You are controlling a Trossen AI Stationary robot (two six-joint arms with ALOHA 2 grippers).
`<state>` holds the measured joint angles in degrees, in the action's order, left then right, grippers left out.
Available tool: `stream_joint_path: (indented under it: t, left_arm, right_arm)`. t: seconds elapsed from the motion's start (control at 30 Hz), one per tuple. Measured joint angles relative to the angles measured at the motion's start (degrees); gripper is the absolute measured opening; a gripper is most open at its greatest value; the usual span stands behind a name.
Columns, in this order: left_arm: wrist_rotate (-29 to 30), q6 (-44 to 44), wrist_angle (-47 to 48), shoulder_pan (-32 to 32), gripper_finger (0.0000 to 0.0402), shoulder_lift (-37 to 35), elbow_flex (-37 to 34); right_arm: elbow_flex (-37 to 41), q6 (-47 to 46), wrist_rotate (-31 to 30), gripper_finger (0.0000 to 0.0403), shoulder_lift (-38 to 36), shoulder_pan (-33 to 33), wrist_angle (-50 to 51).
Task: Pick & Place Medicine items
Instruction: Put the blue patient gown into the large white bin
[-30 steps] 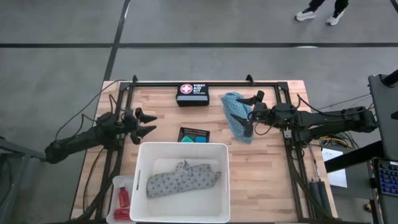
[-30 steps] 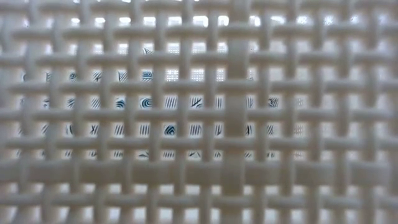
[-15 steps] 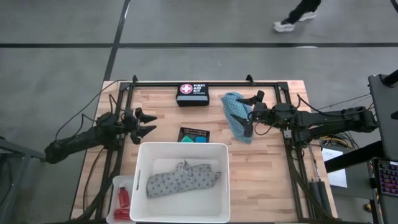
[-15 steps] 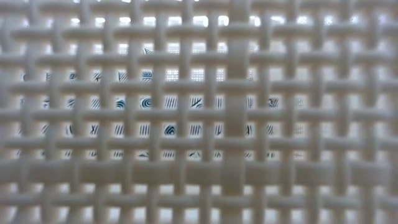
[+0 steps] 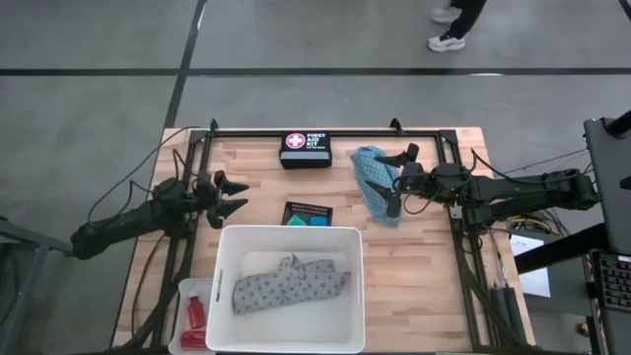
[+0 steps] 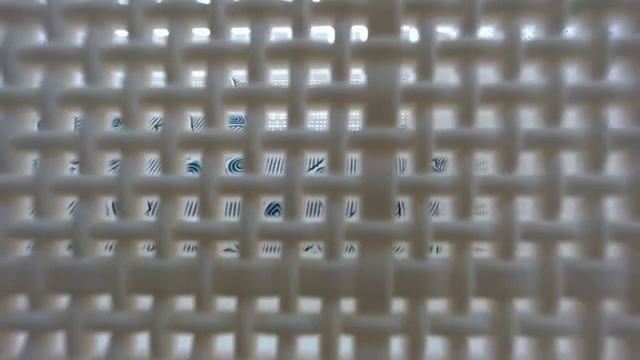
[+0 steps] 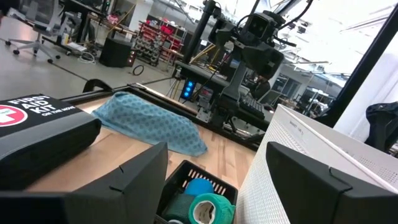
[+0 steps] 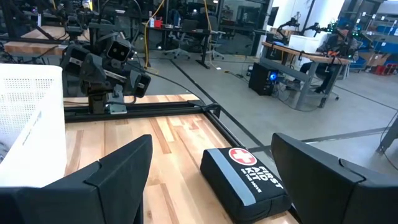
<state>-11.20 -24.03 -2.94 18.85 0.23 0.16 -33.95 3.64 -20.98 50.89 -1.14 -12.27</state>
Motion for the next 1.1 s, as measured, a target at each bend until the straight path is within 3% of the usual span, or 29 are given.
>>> stream_joint_path:
  t: [0.53,0.7,0.87,1.1]
  left_arm:
    - [0.02,0.00,0.02,0.00,0.0276,0.02,-0.02]
    - [0.01,0.00,0.02,0.00,0.0276,0.02,-0.02]
    - [0.01,0.00,0.00,0.00,0.0276,0.02,-0.02]
    - [0.02,0.00,0.02,0.00,0.0276,0.02,-0.02]
  right_arm:
    - [0.00,0.27,0.03,0.0327,-0.96,-0.01,-0.26]
    - [0.02,-0.51,-6.01,0.0327,-2.85,-0.01,0.04]
    - [-0.40,-6.35,-8.18,0.0327,-5.82,-0.02,4.01]
    - [-7.30,-6.27,-18.03,0.0327,-7.20,-0.05,14.70]
